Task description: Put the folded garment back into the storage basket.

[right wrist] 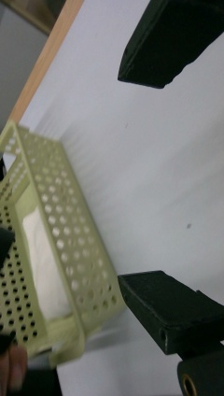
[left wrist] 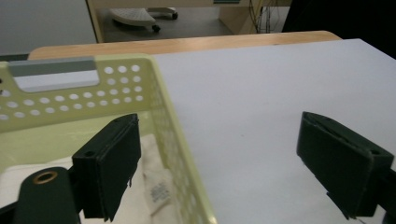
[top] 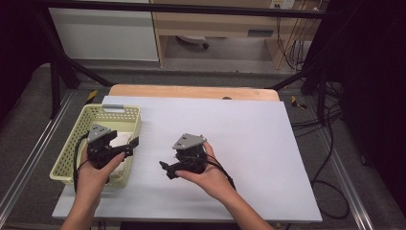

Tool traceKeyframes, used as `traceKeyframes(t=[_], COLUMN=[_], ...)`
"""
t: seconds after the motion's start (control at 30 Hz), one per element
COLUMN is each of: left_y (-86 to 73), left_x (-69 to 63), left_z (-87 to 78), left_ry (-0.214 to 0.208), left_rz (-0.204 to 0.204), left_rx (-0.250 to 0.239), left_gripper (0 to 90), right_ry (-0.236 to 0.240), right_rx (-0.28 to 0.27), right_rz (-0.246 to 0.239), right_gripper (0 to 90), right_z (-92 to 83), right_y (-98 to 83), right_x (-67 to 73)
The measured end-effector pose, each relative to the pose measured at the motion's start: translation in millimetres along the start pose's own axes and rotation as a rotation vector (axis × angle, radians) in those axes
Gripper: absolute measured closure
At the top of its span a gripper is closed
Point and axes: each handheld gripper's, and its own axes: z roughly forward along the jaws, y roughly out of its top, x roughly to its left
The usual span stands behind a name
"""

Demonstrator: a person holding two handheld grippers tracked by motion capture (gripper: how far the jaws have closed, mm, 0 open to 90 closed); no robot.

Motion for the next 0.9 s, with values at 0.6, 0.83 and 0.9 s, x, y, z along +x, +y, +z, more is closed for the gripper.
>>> traceKeyframes(t=[0.6, 0.83, 0.9], left_y=[-44.3, -48.0, -48.6], left_x=[-10.3, -12.6, -13.7], left_z=[-4.9, -2.1, -1.7], left_ry=[-0.012, -0.022, -0.024], left_rz=[0.018, 0.026, 0.031], left_rx=[0.024, 0.013, 0.011], left_gripper=[9.5, 9.5, 9.5], right_ry=[-0.1, -0.106, -0.118], right_rx=[-0.046, -0.057, -0.081], right_rz=[0.12, 0.133, 0.139], right_gripper=[3.2, 4.5, 4.9], right_z=[-47.4, -54.8, -59.2], right_y=[-20.0, -22.1, -22.1], right_x=[-43.6, -55.1, -60.5])
